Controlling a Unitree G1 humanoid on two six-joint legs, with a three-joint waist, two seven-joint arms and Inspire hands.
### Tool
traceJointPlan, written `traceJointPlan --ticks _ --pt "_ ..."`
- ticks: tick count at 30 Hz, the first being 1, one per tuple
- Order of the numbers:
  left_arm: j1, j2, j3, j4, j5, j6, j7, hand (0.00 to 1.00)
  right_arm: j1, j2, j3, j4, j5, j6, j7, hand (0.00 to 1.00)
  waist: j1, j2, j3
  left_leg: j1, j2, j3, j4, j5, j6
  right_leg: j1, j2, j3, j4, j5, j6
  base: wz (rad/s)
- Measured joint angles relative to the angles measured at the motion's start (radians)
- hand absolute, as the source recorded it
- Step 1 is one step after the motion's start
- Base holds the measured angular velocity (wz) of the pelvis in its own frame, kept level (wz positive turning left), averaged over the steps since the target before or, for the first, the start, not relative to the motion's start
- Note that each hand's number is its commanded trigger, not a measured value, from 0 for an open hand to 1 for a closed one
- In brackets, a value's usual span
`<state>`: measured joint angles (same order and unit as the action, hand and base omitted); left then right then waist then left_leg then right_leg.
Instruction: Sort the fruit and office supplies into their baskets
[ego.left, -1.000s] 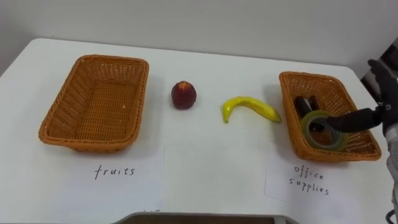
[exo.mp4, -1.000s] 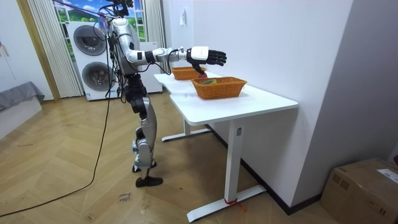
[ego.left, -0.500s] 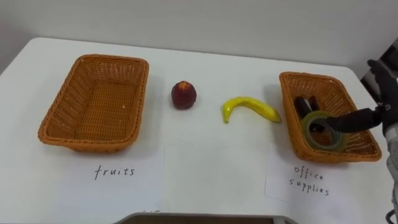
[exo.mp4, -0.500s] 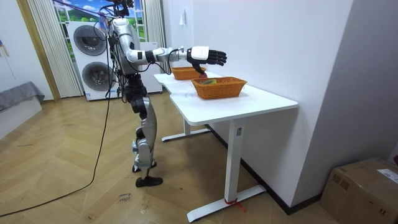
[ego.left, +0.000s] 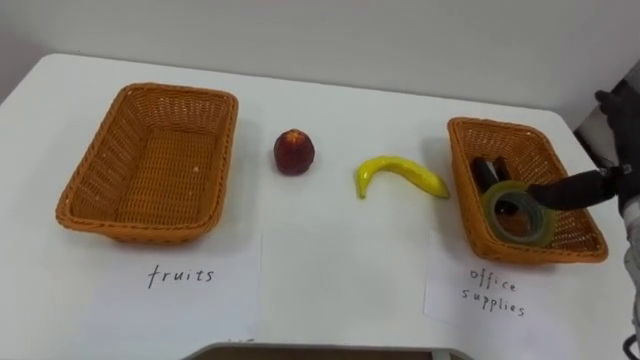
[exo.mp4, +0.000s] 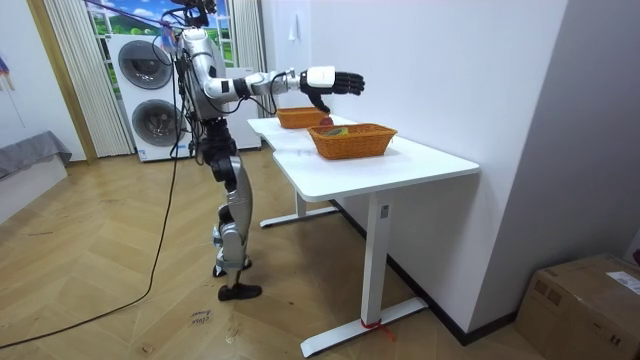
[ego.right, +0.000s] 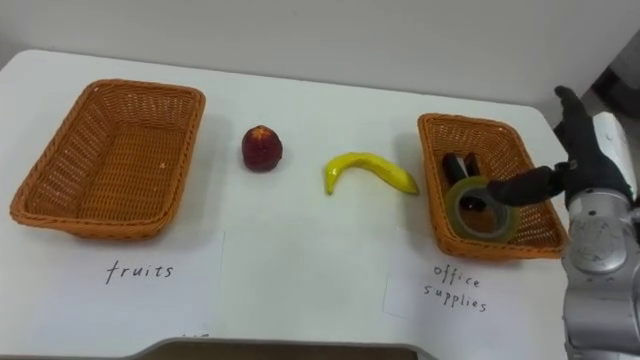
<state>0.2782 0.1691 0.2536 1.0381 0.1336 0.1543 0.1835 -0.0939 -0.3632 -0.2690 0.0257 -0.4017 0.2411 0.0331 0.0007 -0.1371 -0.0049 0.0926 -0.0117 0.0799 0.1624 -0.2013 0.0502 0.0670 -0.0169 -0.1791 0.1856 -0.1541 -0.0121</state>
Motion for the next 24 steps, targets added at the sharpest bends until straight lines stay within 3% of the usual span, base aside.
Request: traceJointPlan --ticks 4,15,24 --pt "-0.003 -0.001 0.0 -0.004 0.0 0.0 -0.003 0.0 -0.008 -0.031 -0.002 -0.068 0.003 0.0 0.0 0.0 0.002 0.002 0.0001 0.0 0.0 0.002 0.0 0.0 0.0 -0.001 0.0 0.001 0.0 0.0 0.0 0.0" --pt "-0.02 0.0 0.0 -0.007 -0.007 0.0 -0.002 0.0 -0.017 -0.035 -0.011 -0.125 -0.006 0.0 0.001 0.0 0.008 0.009 0.0009 0.005 0.005 0.027 -0.001 0.0 0.0 -0.016 0.006 0.032 0.019 0.001 -0.001 -0.07" --pt "-0.035 0.0 -0.016 0.001 -0.043 -0.005 0.003 0.0 -0.086 -0.035 0.022 -0.129 -0.005 0.001 0.034 0.0 0.01 0.002 0.0051 0.007 0.005 0.036 -0.002 0.0 0.0 -0.018 0.007 0.043 0.022 0.002 -0.002 -0.02"
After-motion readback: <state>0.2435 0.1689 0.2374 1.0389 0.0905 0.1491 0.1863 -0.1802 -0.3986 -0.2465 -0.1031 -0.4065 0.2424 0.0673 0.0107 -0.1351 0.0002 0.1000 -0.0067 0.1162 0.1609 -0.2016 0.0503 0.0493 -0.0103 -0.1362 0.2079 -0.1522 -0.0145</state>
